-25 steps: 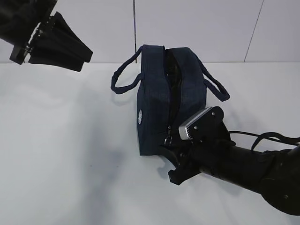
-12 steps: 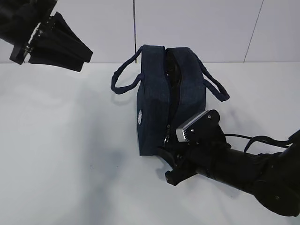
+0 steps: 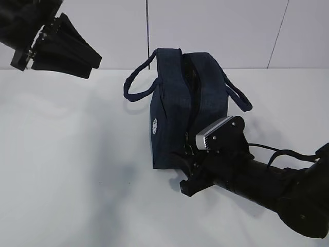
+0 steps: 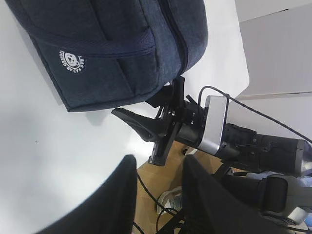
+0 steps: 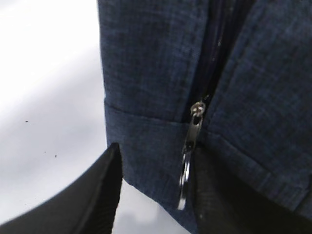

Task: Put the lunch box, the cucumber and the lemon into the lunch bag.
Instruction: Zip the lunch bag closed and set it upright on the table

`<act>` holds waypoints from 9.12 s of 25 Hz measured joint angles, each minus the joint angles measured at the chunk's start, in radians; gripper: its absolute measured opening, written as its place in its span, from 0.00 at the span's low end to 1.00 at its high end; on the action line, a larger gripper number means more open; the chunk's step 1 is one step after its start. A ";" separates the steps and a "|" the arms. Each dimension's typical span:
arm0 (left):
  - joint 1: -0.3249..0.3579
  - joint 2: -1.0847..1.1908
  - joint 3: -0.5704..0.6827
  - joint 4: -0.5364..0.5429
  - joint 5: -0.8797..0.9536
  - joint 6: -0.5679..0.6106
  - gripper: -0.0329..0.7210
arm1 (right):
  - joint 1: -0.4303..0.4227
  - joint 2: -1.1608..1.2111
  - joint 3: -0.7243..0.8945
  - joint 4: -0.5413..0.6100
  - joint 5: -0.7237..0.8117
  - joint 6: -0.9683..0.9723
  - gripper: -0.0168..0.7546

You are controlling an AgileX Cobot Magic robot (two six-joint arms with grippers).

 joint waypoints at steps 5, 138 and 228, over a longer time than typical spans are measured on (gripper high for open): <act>0.000 0.000 0.000 0.000 0.000 0.000 0.35 | 0.000 0.000 0.000 0.004 -0.002 0.000 0.50; -0.469 0.103 0.182 0.448 -0.516 0.176 0.47 | 0.000 -0.322 0.114 0.005 0.123 0.083 0.04; -0.531 0.236 0.182 0.356 -0.915 0.244 0.04 | 0.000 -0.342 -0.113 0.294 0.174 0.087 0.04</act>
